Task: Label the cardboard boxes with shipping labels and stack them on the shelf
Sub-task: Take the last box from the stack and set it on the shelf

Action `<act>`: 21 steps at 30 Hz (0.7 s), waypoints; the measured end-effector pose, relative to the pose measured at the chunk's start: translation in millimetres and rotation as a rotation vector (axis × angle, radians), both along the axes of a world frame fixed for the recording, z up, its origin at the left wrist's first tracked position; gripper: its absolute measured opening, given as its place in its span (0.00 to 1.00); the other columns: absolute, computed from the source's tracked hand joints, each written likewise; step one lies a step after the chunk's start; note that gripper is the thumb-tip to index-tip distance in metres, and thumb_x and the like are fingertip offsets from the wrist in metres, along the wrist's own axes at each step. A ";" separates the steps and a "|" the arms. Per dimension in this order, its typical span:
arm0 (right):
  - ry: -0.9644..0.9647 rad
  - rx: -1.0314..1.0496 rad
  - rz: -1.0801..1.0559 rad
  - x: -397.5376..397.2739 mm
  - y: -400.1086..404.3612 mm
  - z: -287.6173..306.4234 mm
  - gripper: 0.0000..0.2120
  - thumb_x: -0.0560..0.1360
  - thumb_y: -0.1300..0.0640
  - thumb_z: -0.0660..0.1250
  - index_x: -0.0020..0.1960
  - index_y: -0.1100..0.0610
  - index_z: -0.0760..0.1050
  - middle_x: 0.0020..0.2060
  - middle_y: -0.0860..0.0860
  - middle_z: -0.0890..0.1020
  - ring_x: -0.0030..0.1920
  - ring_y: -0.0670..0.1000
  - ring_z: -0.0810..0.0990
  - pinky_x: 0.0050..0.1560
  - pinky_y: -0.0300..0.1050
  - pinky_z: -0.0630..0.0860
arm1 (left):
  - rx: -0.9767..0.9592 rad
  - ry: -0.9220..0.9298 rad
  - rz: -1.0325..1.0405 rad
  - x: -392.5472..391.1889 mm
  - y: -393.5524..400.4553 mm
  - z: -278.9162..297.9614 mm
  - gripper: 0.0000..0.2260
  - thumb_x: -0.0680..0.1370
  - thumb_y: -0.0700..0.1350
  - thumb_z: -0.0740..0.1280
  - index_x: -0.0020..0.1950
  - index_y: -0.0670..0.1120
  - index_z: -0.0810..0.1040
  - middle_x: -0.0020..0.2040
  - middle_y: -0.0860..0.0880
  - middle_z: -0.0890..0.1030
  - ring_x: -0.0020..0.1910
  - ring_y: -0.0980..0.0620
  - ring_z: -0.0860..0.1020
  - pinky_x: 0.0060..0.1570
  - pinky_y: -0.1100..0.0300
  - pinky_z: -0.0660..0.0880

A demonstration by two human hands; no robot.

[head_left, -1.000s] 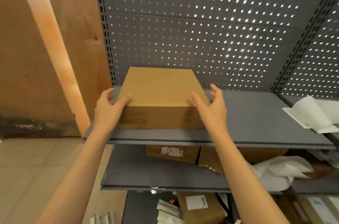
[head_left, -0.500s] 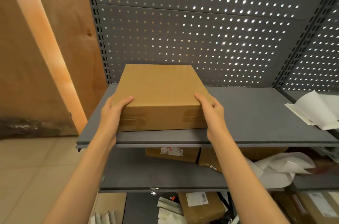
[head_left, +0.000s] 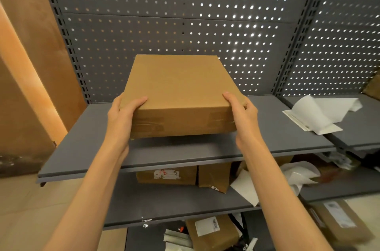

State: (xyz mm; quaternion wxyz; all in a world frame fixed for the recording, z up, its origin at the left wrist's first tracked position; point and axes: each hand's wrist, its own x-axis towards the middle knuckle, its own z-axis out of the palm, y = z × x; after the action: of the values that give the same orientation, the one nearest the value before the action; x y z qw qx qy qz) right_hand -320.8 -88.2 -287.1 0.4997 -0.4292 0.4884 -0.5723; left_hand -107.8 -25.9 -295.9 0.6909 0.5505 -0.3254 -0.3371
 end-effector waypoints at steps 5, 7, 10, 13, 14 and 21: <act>-0.028 -0.042 -0.019 -58.7 -14.7 7.8 0.26 0.73 0.47 0.68 0.69 0.52 0.68 0.61 0.48 0.75 0.55 0.46 0.74 0.41 0.37 0.69 | -0.035 -0.024 -0.024 -55.8 -17.3 6.7 0.28 0.67 0.56 0.70 0.66 0.50 0.71 0.57 0.52 0.77 0.52 0.54 0.75 0.44 0.57 0.70; -0.031 -0.059 -0.016 -83.7 -22.2 9.7 0.26 0.73 0.47 0.69 0.69 0.52 0.68 0.61 0.48 0.76 0.54 0.46 0.75 0.41 0.37 0.70 | -0.041 -0.023 -0.022 -81.3 -26.1 9.1 0.29 0.65 0.56 0.69 0.65 0.51 0.72 0.56 0.52 0.78 0.52 0.54 0.76 0.44 0.57 0.71; -0.026 -0.068 0.001 -122.4 -34.3 12.8 0.26 0.73 0.47 0.69 0.69 0.52 0.69 0.60 0.48 0.76 0.56 0.46 0.76 0.46 0.39 0.73 | -0.069 -0.032 -0.020 -120.7 -36.5 14.2 0.29 0.65 0.56 0.69 0.65 0.51 0.73 0.55 0.55 0.78 0.50 0.57 0.76 0.43 0.58 0.70; -0.019 -0.087 0.047 -159.8 -47.2 13.8 0.24 0.74 0.48 0.68 0.68 0.52 0.69 0.59 0.47 0.77 0.54 0.44 0.76 0.45 0.39 0.73 | -0.100 -0.051 0.009 -157.6 -45.4 12.2 0.26 0.69 0.54 0.70 0.66 0.49 0.72 0.53 0.57 0.77 0.49 0.60 0.75 0.42 0.61 0.69; -0.012 -0.089 0.060 -170.3 -50.7 13.4 0.24 0.74 0.48 0.68 0.68 0.52 0.69 0.58 0.47 0.77 0.53 0.44 0.76 0.45 0.39 0.73 | -0.101 -0.055 0.026 -168.3 -47.5 10.3 0.24 0.72 0.52 0.69 0.66 0.49 0.71 0.52 0.58 0.77 0.49 0.60 0.75 0.42 0.62 0.69; -0.003 -0.077 0.139 -217.6 -66.0 -0.6 0.20 0.74 0.50 0.68 0.65 0.52 0.71 0.53 0.44 0.79 0.50 0.42 0.77 0.42 0.36 0.73 | -0.029 -0.038 0.075 -214.9 -52.0 -5.7 0.28 0.67 0.55 0.70 0.66 0.51 0.72 0.57 0.55 0.78 0.55 0.56 0.75 0.48 0.58 0.70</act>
State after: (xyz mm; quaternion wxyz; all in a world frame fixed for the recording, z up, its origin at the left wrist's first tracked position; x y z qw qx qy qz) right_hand -538.4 -154.2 -287.7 0.5219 -0.4802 0.4343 -0.5554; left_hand -322.6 -77.9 -301.6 0.7047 0.5585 -0.3227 -0.2956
